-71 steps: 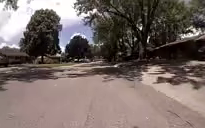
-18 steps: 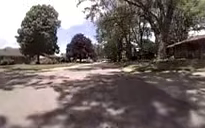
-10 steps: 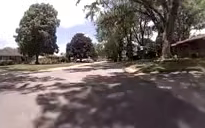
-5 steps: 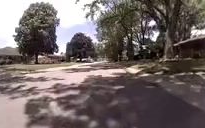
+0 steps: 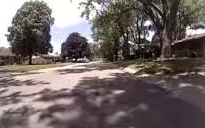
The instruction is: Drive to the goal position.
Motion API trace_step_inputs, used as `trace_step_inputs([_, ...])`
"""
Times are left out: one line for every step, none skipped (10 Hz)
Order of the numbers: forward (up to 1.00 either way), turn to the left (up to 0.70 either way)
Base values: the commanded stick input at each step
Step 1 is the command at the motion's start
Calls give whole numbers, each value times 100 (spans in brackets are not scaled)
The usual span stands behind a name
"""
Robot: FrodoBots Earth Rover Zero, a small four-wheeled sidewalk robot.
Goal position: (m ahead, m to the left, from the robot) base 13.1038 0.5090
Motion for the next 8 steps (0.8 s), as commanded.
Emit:
trace_step_inputs([70,0])
trace_step_inputs([70,0])
trace_step_inputs([70,0])
trace_step_inputs([70,0])
trace_step_inputs([70,0])
trace_step_inputs([70,0])
trace_step_inputs([70,0])
trace_step_inputs([70,0])
